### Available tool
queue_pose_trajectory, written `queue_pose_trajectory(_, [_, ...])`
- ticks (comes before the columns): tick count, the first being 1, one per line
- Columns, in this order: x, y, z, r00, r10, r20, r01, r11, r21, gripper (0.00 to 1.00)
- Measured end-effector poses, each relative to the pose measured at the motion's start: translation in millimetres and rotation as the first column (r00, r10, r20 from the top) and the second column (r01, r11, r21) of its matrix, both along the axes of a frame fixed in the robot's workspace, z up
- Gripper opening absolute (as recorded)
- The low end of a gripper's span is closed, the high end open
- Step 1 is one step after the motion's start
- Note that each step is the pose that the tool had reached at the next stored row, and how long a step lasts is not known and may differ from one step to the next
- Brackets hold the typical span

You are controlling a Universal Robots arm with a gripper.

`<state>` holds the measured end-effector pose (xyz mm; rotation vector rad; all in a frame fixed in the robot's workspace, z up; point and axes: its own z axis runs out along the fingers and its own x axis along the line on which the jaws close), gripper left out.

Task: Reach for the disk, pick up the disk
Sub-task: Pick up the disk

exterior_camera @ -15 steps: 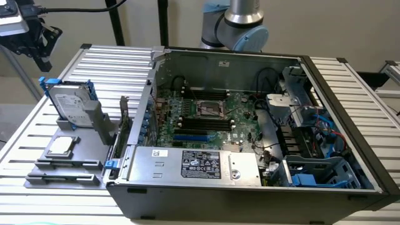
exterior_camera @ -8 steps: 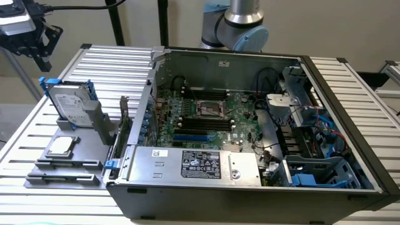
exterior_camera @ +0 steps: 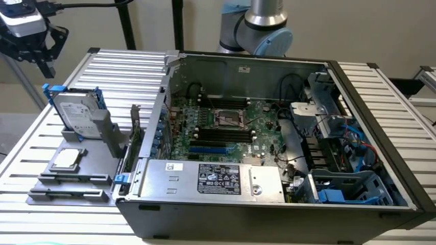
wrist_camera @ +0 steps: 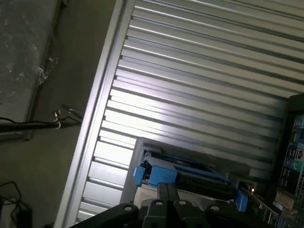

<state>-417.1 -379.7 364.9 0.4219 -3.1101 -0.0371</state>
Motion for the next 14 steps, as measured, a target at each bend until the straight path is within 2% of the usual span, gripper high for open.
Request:
queue_pose_trajectory(4, [0.0, 0.0, 0.0, 0.9979, 0.064, 0.0001, -0.064, 0.9979, 0.0004, 0.11])
queue_pose_trajectory(7, [0.0, 0.0, 0.0, 0.9938, 0.111, 0.0003, -0.111, 0.9938, 0.0006, 0.11])
queue_pose_trajectory(14, [0.4, 0.0, 0.0, 0.9766, 0.215, 0.0004, -0.215, 0.9766, 0.0008, 0.11])
